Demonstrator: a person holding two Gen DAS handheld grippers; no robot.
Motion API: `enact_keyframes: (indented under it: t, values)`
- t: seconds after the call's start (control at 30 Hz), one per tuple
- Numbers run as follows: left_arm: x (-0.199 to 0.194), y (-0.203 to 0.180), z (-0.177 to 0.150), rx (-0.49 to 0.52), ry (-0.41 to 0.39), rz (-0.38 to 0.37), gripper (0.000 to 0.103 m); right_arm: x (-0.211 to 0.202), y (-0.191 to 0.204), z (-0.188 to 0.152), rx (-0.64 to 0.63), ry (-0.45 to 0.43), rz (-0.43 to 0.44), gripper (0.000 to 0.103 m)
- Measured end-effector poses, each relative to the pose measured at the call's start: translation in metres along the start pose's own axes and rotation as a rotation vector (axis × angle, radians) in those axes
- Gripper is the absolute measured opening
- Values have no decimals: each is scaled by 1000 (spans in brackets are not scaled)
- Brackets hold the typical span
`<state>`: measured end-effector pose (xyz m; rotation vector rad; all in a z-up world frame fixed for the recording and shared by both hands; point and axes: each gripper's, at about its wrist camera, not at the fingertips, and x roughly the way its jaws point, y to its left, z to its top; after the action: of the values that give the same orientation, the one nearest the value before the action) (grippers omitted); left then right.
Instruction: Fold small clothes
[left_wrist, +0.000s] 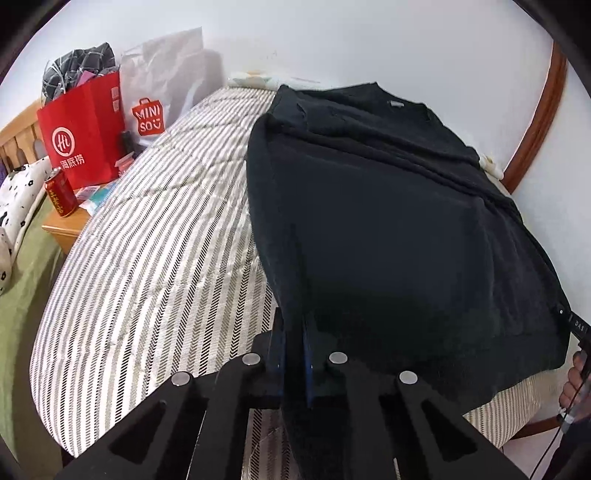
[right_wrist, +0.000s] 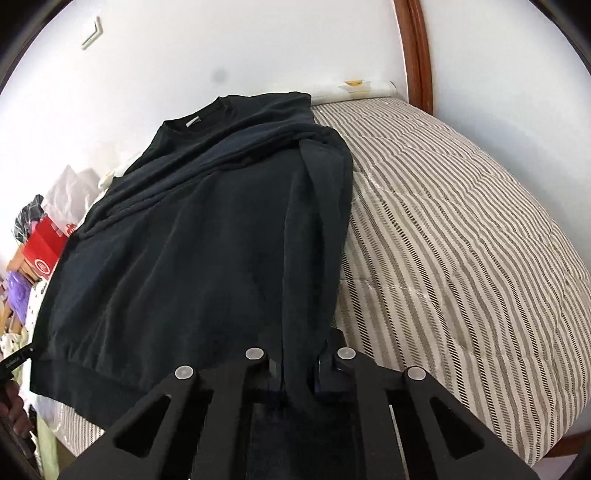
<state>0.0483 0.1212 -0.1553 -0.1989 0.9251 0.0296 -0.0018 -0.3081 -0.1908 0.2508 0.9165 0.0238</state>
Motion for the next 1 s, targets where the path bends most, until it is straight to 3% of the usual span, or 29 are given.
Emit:
enact_keyframes:
  t: [0.53,0.7,1.0]
  values:
    - [-57,-8,4,44,-123,-48,7,-64,17,2,-77,-102,2,7]
    - [-58,-6,22,29,-143,-53,7,-71,19,19,-63,-156,9,7]
    - [-63,0,66,-34,-257,-80,7,-69,23,72,-51,-248,23,7]
